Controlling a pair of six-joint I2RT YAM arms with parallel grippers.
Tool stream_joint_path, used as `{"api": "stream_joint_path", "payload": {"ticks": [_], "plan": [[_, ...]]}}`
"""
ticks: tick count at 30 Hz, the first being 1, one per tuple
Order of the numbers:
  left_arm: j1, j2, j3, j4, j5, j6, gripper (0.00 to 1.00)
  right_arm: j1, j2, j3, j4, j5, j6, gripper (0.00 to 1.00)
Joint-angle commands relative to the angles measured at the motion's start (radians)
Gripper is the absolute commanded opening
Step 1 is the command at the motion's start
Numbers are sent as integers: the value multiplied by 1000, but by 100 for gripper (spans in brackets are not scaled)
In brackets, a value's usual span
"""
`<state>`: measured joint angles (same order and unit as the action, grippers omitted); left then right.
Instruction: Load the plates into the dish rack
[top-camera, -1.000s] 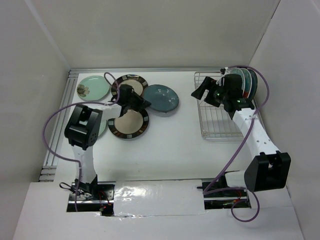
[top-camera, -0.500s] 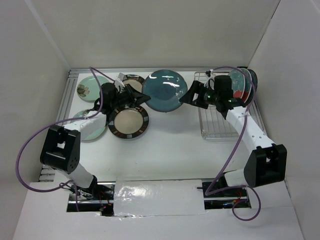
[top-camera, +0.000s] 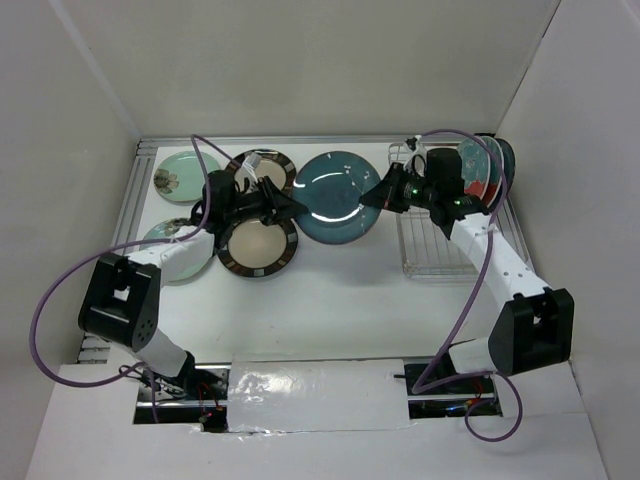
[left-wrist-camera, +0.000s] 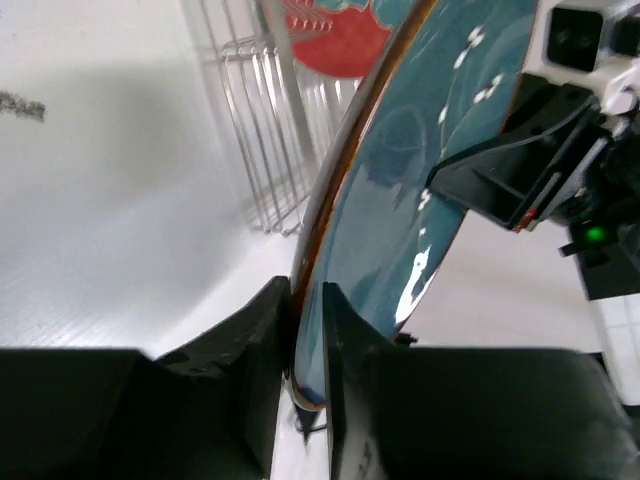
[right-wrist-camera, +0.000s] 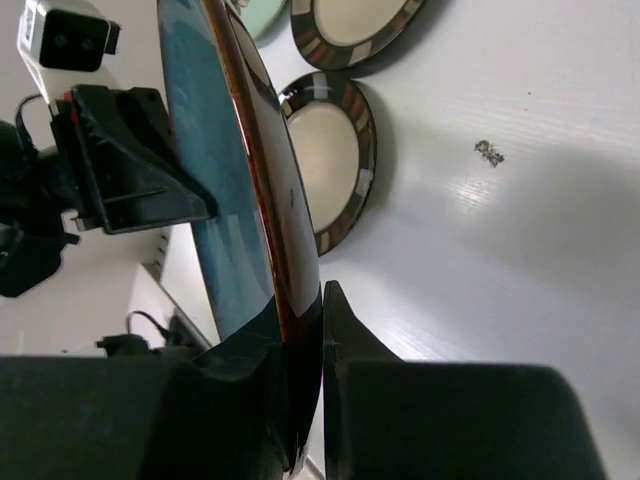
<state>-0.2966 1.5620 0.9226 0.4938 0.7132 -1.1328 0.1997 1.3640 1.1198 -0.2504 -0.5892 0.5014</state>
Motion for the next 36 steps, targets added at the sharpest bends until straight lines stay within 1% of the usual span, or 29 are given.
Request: {"api": "stream_joint_path", "payload": {"ticks": [1,2,3,4,5,6,7,8,9,10,11,12,13,14,15,17,18,21,23,25,30,36], "plan": [[-12,-46,91,79,58,42,34,12,-9,44,-18,57,-127,0],[-12,-46,114,50,49,57,46,12,-9,57,-39,90,-139,0],[-12,-46,125,-22,49,95,65,0,-9,84,-49,107,-167,0],[-1,-46,139,-71,34,119,74,0,-9,103,-49,126,-181,0],[-1,-46,165,-125,-3,146,83,-12,-9,123,-64,188,-195,0],[-1,-55,180,-180,-27,207,99,-26,-9,176,-85,225,-225,0],[-1,-56,192,-302,-55,240,100,-26,-9,204,-86,262,-244,0],[8,-68,218,-361,-114,270,100,-43,-9,233,-102,355,-260,0],[8,-80,231,-421,-153,331,100,-58,-9,286,-111,403,-303,0],[8,-89,231,-481,-193,355,100,-68,-9,310,-112,449,-326,0],[17,-89,245,-582,-231,376,100,-68,-19,331,-112,562,-351,0],[17,-106,245,-628,-310,396,100,-81,-19,362,-95,624,-400,0],[17,-124,245,-673,-352,428,100,-95,-34,362,-78,681,-425,0],[17,-135,245,-711,-392,444,100,-95,-51,362,-55,791,-455,0],[17,-147,223,-772,-468,456,100,-106,-51,362,3,849,-483,0],[27,-190,190,-807,-517,484,100,-118,-78,333,66,942,-563,0],[45,-204,144,-817,-527,484,100,-132,-78,302,127,1001,-614,0],[89,-258,76,-817,-518,507,100,-155,-88,252,218,1093,-687,0],[109,-289,16,-817,-509,516,100,-192,-79,192,316,1117,-754,0],[119,-302,7,-827,-509,525,100,-213,-69,180,348,1102,-755,0],[128,-312,-5,-836,-531,557,100,-261,-17,160,373,1045,-787,0],[128,-312,-14,-836,-521,558,100,-281,17,127,393,970,-762,0]]}}
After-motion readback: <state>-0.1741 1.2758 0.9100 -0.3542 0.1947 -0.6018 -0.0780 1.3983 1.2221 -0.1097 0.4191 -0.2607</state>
